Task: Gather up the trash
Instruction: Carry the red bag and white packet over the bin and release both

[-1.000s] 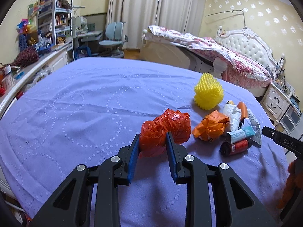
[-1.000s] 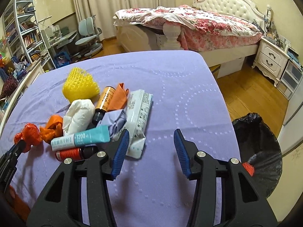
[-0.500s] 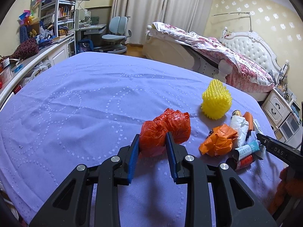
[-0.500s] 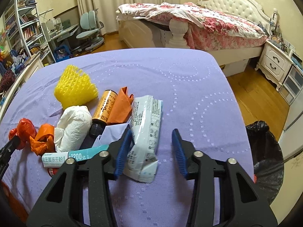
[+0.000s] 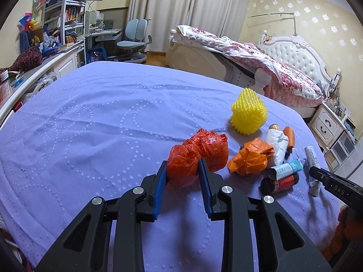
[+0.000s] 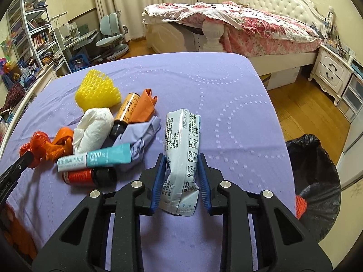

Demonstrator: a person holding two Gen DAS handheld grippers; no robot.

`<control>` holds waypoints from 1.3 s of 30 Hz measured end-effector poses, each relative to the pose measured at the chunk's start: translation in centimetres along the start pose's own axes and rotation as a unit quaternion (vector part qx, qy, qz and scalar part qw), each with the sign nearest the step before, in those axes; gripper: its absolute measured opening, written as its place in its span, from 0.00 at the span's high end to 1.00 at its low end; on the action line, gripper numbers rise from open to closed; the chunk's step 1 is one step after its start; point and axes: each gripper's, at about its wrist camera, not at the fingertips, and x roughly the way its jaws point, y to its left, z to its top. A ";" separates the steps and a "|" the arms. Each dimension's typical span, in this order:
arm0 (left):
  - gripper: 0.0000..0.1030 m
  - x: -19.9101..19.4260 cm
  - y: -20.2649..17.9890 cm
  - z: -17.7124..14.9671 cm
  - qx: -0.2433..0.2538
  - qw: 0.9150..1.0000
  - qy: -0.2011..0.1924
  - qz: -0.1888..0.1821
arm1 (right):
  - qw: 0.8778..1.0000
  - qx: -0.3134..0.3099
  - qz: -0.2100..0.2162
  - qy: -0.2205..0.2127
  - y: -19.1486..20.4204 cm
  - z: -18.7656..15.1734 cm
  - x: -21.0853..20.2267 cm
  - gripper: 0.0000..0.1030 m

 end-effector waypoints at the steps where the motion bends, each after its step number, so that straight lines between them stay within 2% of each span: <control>1: 0.71 -0.1 -0.2 -0.1 0.001 1.000 0.000 -0.001 | 1.000 0.000 0.000 -0.001 -0.1 -0.4 -0.3 0.73; 13: 0.71 -3.6 -0.9 -1.0 0.010 1.000 -0.020 -0.013 | 1.000 -0.001 -0.005 -0.015 -1.2 -3.7 -3.8 0.73; 21: 0.71 -5.4 -3.8 -1.3 0.031 0.998 -0.037 -0.039 | 0.999 0.011 -0.012 -0.034 -2.8 -4.9 -6.3 0.73; 30: 0.71 -5.8 -9.6 -2.4 0.081 0.992 -0.036 -0.090 | 0.996 0.032 -0.038 -0.069 -6.0 -5.5 -9.3 0.73; 39: 0.71 -5.1 -17.0 -2.8 0.135 0.979 -0.031 -0.150 | 0.990 0.077 -0.076 -0.086 -11.8 -5.7 -10.8 0.73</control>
